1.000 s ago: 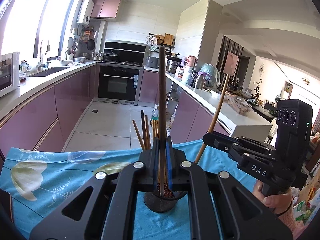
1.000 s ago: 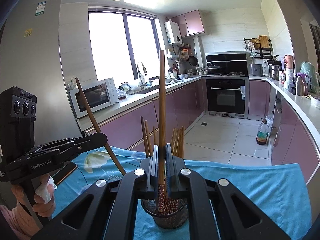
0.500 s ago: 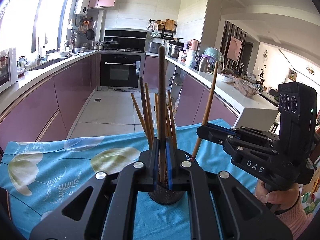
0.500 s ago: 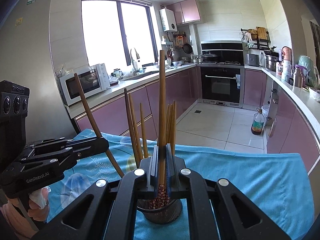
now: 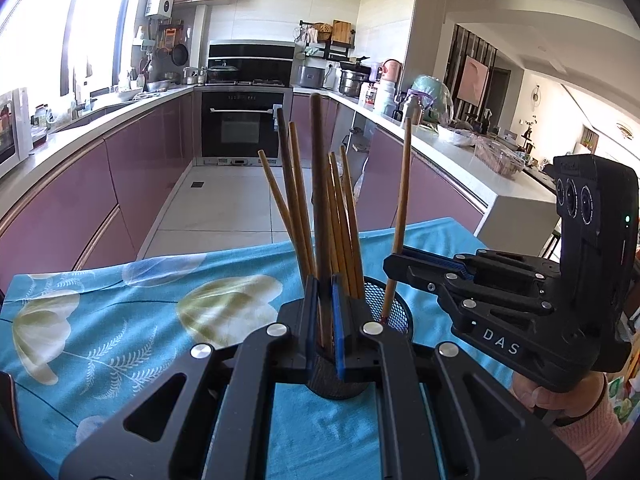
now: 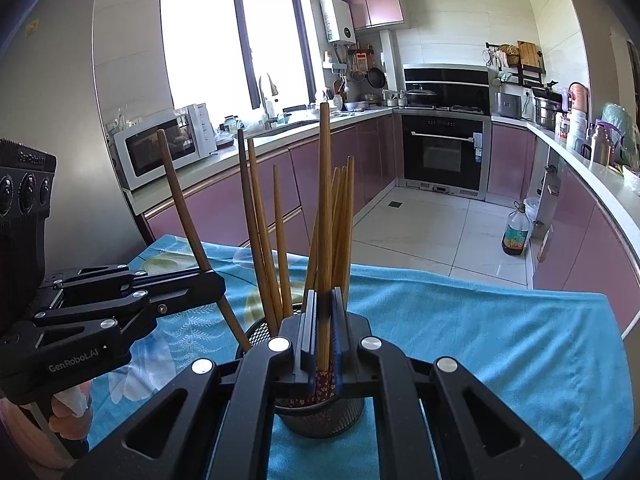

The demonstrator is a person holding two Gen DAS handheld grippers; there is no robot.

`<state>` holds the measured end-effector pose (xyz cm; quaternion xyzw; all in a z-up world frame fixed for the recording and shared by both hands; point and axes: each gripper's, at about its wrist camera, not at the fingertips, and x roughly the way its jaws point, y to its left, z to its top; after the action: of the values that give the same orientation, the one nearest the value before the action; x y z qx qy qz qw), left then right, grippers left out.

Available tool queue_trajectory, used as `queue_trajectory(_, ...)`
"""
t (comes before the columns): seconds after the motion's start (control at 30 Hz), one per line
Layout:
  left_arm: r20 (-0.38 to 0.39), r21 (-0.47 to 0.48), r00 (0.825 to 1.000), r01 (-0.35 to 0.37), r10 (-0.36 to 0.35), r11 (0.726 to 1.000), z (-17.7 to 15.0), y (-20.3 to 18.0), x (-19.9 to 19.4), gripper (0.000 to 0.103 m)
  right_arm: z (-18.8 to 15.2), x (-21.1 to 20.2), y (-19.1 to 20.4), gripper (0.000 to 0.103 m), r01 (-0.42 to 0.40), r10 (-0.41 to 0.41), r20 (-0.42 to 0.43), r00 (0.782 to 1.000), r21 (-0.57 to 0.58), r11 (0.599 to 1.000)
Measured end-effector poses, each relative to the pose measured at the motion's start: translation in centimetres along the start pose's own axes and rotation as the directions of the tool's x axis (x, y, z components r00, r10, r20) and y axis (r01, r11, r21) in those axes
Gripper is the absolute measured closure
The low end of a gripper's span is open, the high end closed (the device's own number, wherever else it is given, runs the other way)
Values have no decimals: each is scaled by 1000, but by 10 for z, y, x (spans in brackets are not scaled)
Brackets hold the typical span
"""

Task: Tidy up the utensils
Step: 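Lower the chopsticks into the mesh cup and open both grippers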

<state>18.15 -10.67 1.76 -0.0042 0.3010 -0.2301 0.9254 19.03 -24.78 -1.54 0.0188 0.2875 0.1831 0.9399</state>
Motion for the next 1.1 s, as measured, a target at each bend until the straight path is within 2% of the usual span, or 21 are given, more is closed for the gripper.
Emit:
queue_trajectory(0.83, -42, -28, 999, -21, 20, 999, 8, 19, 30, 94, -1, 11, 1, 96, -16, 17, -24, 1000, 24, 1000)
queue_trajectory(1.03, -31, -31, 999, -30, 30, 999, 3, 24, 30, 80, -7, 8, 3, 84, -27, 27, -19, 999, 34, 999)
queue_trajectory(1.1, -21, -28, 999, -40, 39, 999, 0, 24, 27, 75, -9, 5, 5, 75, -30, 30, -17, 999, 33, 999)
